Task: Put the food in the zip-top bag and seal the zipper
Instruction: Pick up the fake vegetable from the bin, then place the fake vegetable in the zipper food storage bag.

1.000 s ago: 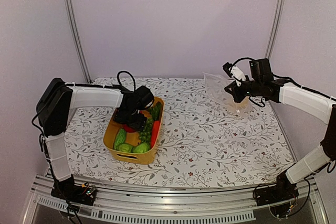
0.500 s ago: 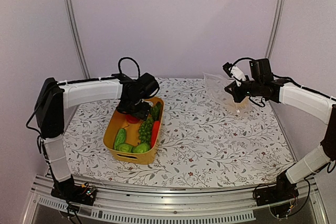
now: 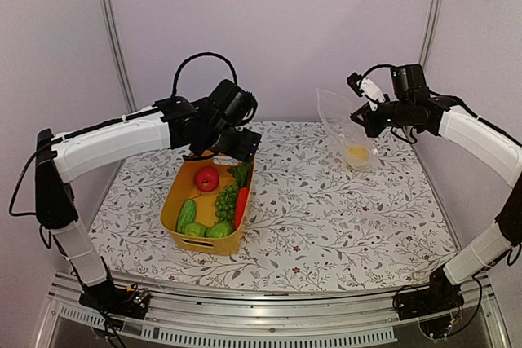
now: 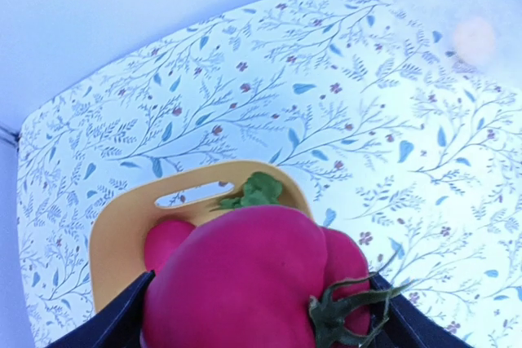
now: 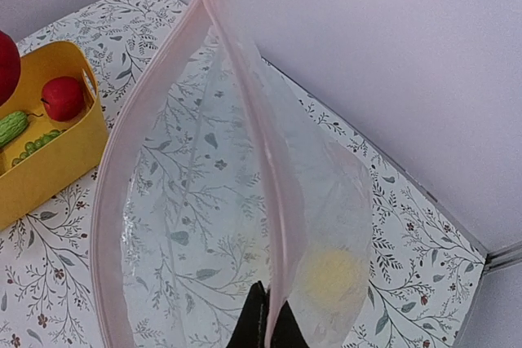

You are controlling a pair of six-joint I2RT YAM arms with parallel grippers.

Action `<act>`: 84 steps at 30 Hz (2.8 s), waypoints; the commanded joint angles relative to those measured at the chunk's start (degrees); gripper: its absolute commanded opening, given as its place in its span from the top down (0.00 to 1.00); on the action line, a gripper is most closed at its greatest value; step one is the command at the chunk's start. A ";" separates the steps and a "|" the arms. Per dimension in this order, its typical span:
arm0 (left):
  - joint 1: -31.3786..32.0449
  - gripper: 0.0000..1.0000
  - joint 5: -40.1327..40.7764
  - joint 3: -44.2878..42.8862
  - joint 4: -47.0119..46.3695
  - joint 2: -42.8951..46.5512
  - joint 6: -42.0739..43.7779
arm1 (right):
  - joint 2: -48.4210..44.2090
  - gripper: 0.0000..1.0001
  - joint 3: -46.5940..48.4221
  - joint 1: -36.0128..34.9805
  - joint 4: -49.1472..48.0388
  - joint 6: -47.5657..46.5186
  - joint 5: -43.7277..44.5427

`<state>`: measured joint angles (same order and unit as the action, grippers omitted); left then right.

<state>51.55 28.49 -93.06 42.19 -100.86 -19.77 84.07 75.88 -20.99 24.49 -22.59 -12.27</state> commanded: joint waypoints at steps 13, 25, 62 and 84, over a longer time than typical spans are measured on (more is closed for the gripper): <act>11.32 0.29 -15.08 3.85 -39.98 5.87 9.92 | 2.92 1.00 10.48 -1.15 14.94 -2.27 -1.48; 11.22 0.28 -13.60 -9.74 -44.92 -8.76 4.48 | 3.99 1.00 13.07 -1.20 16.36 2.00 -5.14; 10.05 0.00 3.60 -23.08 -40.89 -22.20 12.73 | 2.40 1.00 14.42 -1.15 18.28 7.82 -6.45; 11.67 0.00 -0.56 18.29 -56.76 7.25 14.72 | 4.78 1.00 16.06 6.12 13.70 6.15 -1.79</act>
<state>62.78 25.30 -79.94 -14.85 -96.03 -5.32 88.27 89.82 -15.62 40.49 -15.92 -15.99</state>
